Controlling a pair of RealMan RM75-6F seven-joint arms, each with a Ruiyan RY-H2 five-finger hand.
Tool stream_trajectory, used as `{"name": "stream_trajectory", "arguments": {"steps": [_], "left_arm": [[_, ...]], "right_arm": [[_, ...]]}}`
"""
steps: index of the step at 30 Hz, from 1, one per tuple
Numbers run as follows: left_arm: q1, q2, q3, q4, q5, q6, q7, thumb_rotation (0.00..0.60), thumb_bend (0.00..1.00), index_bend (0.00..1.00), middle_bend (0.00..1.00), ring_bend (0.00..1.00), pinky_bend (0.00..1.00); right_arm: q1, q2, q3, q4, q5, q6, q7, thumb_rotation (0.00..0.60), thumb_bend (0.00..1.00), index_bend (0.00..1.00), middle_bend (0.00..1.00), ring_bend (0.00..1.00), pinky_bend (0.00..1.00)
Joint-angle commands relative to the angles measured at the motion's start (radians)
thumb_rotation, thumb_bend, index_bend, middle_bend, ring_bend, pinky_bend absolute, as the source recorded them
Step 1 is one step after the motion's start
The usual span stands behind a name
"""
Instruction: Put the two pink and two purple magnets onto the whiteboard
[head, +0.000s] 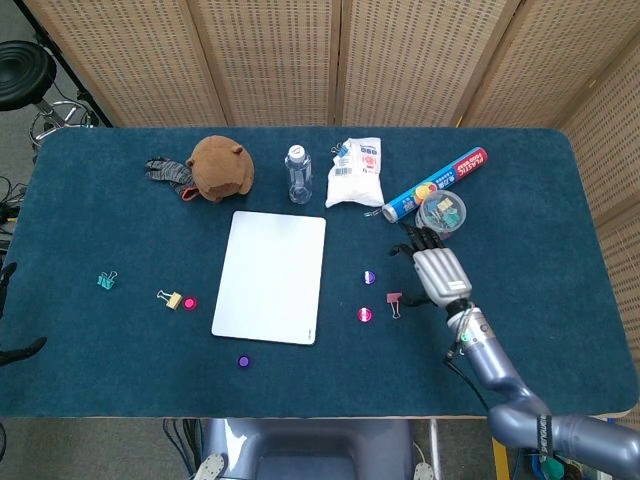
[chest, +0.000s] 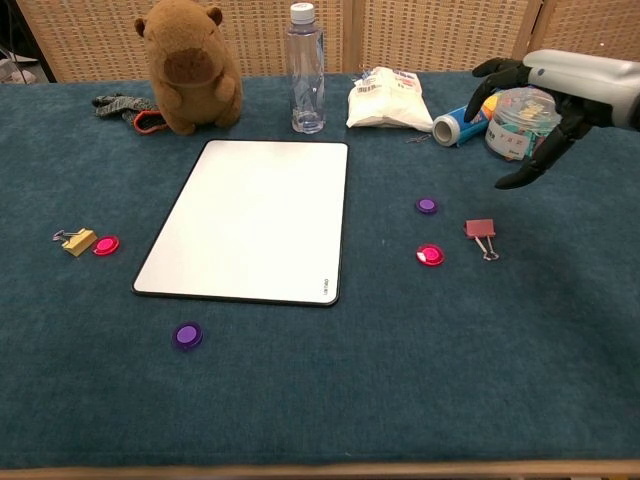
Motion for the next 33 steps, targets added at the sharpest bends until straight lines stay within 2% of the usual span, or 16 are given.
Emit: {"name": "stream_trajectory", "arguments": {"steps": [1, 6, 11, 16, 22, 33], "left_arm": [[0.0, 0.003, 0.001, 0.001, 0.001, -0.003, -0.005, 0.6, 0.08, 0.0, 0.0, 0.0, 0.0], [-0.001, 0.007, 0.002, 0.001, 0.002, -0.009, -0.014, 0.6, 0.08, 0.0, 0.0, 0.0, 0.0], [-0.002, 0.008, 0.002, 0.002, 0.0, -0.011, -0.019, 0.6, 0.08, 0.0, 0.0, 0.0, 0.0], [-0.002, 0.009, 0.001, 0.002, -0.002, -0.013, -0.021, 0.6, 0.08, 0.0, 0.0, 0.0, 0.0], [-0.003, 0.009, 0.001, 0.003, -0.006, -0.016, -0.022, 0.6, 0.08, 0.0, 0.0, 0.0, 0.0], [-0.003, 0.008, 0.002, 0.001, -0.004, -0.015, -0.021, 0.6, 0.08, 0.0, 0.0, 0.0, 0.0]], "right_arm": [[0.037, -0.06, 0.022, 0.049, 0.075, -0.027, -0.057, 0.6, 0.16, 0.31, 0.0, 0.0, 0.0], [0.066, -0.115, 0.025, 0.092, 0.142, -0.039, -0.089, 0.6, 0.23, 0.33, 0.0, 0.0, 0.0], [0.085, -0.152, 0.022, 0.135, 0.179, -0.053, -0.1, 0.6, 0.25, 0.33, 0.0, 0.0, 0.0], [0.097, -0.173, 0.023, 0.167, 0.201, -0.061, -0.106, 0.6, 0.28, 0.38, 0.0, 0.0, 0.0], [0.104, -0.188, 0.016, 0.194, 0.222, -0.072, -0.11, 0.6, 0.28, 0.42, 0.0, 0.0, 0.0], [0.128, -0.235, 0.013, 0.258, 0.253, -0.099, -0.11, 0.6, 0.29, 0.42, 0.0, 0.0, 0.0]]}}
